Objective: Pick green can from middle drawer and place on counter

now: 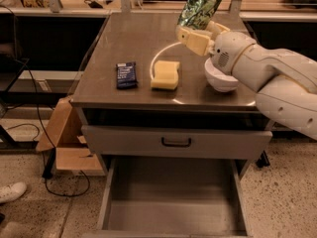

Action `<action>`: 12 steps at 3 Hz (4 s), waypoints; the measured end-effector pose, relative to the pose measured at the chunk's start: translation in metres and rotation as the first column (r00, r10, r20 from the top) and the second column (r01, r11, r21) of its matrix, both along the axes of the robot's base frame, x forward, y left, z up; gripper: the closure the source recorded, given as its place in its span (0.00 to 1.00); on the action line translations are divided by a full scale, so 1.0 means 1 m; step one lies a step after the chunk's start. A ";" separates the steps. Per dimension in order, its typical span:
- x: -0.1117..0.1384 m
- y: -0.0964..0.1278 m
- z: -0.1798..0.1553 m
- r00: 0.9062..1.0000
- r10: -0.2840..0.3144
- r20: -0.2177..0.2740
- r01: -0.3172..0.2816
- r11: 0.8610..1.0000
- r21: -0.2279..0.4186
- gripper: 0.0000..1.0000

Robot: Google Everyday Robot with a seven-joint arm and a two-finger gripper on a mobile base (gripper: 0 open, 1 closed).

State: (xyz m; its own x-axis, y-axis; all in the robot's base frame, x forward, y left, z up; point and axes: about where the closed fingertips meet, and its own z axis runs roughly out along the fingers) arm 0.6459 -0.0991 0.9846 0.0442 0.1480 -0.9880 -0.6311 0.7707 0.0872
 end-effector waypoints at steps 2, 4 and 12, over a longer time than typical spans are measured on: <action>0.011 0.020 -0.020 0.996 -0.083 0.022 0.084 0.996 -0.038 1.00; 0.017 0.022 -0.028 0.984 -0.171 0.041 0.172 0.985 -0.024 1.00; 0.054 0.026 -0.044 0.989 0.069 -0.134 -0.087 0.987 -0.134 1.00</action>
Offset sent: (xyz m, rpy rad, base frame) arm 0.0215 0.0184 -0.0287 -0.0159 -0.0535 -0.2117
